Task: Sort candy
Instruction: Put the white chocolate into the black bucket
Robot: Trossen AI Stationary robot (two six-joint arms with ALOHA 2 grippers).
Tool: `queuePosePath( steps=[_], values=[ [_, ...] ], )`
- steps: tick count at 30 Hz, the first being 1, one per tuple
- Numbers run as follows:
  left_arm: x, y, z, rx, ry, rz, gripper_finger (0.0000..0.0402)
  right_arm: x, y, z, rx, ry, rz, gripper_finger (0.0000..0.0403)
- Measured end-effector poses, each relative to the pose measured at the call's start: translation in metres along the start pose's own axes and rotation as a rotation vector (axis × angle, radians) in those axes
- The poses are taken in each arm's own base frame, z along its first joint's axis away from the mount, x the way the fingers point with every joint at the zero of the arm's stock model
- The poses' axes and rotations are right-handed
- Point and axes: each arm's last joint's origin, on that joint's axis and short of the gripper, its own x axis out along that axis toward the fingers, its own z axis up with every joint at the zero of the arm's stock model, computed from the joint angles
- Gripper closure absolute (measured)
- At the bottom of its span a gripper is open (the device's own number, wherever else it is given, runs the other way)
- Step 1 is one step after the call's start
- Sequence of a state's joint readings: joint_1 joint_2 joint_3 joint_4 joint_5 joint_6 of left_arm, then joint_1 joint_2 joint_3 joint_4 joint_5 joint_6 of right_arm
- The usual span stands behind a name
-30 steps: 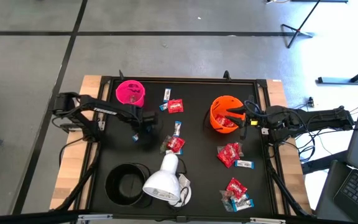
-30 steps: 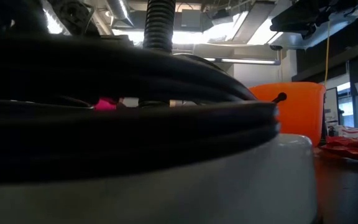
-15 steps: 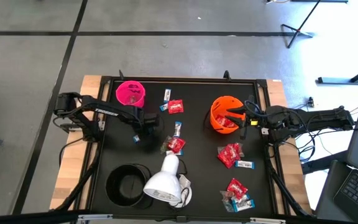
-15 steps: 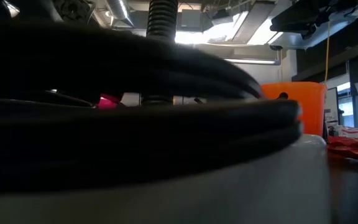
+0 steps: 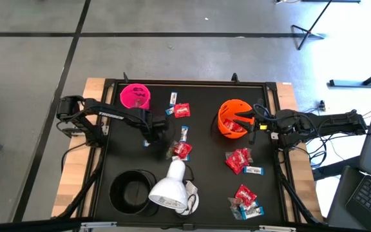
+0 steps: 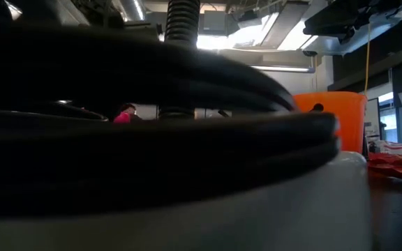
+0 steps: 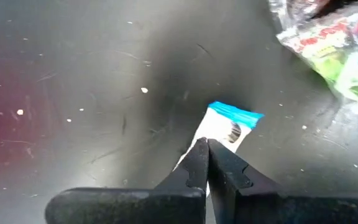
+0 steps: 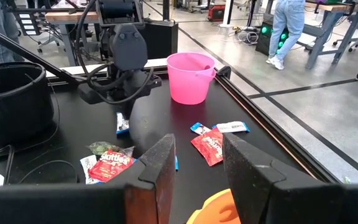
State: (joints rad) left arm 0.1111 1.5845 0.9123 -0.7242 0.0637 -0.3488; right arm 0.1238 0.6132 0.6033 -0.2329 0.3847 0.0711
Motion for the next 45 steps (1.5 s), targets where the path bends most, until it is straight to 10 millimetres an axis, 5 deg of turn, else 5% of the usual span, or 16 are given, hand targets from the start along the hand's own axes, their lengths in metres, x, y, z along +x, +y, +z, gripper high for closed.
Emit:
queuePosePath(
  steps=[10, 27, 37, 45],
  values=[
    [0.000, -0.009, -0.001, 0.065, 0.019, -0.135, 0.0394, 0.000, 0.000, 0.001, 0.005, -0.007, 0.001, 0.0272],
    [0.013, -0.027, 0.005, 0.280, -0.106, -0.025, 0.0235, 0.000, 0.000, 0.001, 0.013, -0.007, 0.001, 0.0272],
    [0.034, -0.024, 0.005, 0.286, -0.029, 0.004, 0.0228, 0.000, 0.000, 0.001, 0.013, -0.006, 0.000, 0.0272],
    [0.004, -0.027, 0.009, 0.283, -0.021, 0.039, 0.0228, 0.000, 0.000, 0.001, 0.013, -0.006, 0.001, 0.0272]
  ],
)
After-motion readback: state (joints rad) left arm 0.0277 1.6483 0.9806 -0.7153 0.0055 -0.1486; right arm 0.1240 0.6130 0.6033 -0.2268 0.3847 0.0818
